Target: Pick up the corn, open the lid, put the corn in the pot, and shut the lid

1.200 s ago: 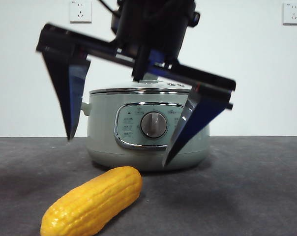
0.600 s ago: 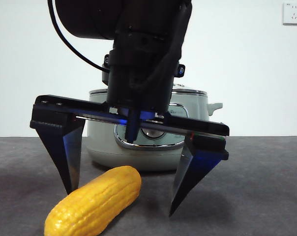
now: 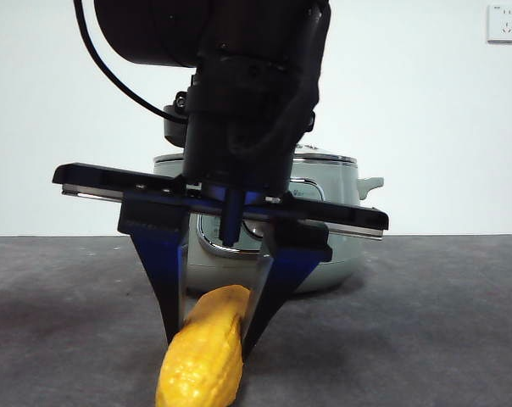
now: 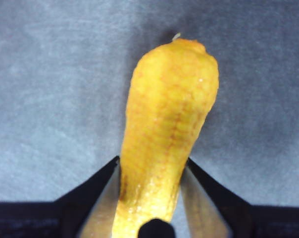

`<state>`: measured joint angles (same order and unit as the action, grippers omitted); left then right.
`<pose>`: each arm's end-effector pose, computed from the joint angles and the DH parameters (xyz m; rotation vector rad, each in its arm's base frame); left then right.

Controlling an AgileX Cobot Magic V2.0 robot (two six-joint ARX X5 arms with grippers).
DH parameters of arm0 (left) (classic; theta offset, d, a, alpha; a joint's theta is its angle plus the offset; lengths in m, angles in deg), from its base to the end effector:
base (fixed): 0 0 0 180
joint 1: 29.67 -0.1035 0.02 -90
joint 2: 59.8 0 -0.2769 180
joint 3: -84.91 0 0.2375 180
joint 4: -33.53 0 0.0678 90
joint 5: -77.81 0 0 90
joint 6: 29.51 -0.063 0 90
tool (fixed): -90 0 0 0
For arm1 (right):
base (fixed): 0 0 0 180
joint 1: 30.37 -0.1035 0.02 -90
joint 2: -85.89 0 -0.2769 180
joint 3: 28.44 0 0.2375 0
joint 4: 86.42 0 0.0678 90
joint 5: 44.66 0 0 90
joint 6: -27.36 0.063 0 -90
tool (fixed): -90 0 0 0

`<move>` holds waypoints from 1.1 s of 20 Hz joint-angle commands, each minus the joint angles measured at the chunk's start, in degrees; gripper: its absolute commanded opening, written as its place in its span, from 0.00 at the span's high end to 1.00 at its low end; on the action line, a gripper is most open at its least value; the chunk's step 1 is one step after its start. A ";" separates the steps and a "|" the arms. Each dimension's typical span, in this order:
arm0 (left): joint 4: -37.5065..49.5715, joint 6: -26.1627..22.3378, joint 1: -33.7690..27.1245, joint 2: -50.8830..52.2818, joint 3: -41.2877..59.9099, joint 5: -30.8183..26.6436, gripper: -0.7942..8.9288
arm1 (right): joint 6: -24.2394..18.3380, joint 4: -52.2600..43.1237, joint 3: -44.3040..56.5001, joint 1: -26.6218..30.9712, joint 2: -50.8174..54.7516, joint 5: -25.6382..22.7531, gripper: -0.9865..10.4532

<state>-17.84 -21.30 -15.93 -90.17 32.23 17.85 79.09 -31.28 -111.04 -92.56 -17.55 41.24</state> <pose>0.0972 -0.0562 0.2742 -0.2070 0.5674 -0.7098 0.1617 0.2968 0.1616 -0.0049 1.3695 0.2594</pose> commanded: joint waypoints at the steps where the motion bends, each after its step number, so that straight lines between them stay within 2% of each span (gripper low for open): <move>1: 0.28 -0.94 0.24 -0.59 0.00 -0.07 0.92 | -4.72 2.40 -0.72 -0.09 0.35 -0.44 0.93; 5: 0.17 -0.92 0.24 -4.00 -0.83 -0.02 0.92 | -15.50 11.58 -5.60 -0.09 5.38 -0.44 0.93; 8: -0.70 -1.01 0.24 -9.92 -5.44 -0.02 0.92 | -21.07 21.00 -11.04 -0.09 10.38 -2.84 0.93; 13: -6.67 -5.03 0.39 -24.57 -19.61 0.00 0.92 | -23.89 31.56 -15.06 -0.09 20.11 -12.41 0.93; 18: -13.99 -8.61 3.96 -41.59 -35.76 -0.07 0.91 | -32.68 36.70 -15.06 -0.02 30.93 -14.36 0.93; 19: -13.99 -8.98 4.98 -44.61 -38.60 -0.11 0.87 | -33.66 36.89 -15.04 -0.04 33.00 -14.36 0.93; 22: -14.29 -9.05 7.69 -53.75 -48.39 -2.86 0.55 | -33.90 37.00 -15.06 -0.02 38.49 -14.36 0.93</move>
<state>-32.11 -29.34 -8.45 -142.91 -15.15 15.23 45.97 5.75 -125.90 -92.54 20.92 27.12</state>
